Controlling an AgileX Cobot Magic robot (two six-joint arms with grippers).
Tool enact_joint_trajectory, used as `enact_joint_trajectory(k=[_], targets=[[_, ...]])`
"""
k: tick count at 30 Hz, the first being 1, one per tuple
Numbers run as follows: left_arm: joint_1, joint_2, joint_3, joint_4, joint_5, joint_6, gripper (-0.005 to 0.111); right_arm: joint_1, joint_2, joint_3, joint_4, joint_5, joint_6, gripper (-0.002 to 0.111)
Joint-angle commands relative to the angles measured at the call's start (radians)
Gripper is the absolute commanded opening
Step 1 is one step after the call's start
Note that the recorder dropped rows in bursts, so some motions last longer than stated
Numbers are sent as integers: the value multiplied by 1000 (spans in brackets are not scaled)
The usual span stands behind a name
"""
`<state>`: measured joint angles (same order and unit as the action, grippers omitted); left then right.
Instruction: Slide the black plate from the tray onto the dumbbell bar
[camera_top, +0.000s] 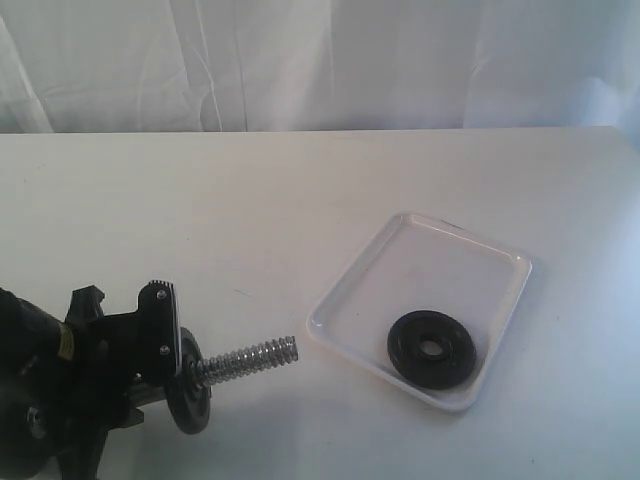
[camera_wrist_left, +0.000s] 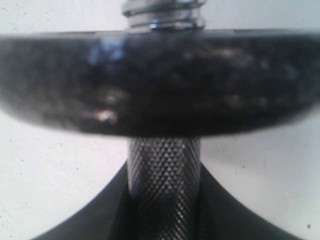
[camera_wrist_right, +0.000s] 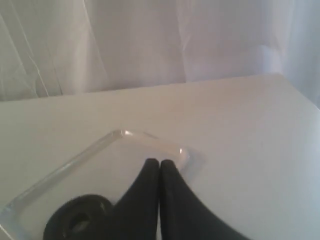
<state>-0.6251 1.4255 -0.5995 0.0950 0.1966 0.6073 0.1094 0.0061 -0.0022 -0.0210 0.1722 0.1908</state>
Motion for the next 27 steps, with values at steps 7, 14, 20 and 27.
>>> enact_joint_trajectory(k=[7,14,20,27], targets=[[-3,-42,-19,-11,-89,-10,0,4,-6,2,6,-391,-3,0],[-3,-90,-19,-20,-89,-50,0,4,-6,2,6,-554,6,0],[-3,-93,-19,-20,-89,-55,0,4,-6,2,6,-629,159,0],[-3,-90,-19,-20,-87,-55,0,4,-6,-15,-1,-320,498,0]])
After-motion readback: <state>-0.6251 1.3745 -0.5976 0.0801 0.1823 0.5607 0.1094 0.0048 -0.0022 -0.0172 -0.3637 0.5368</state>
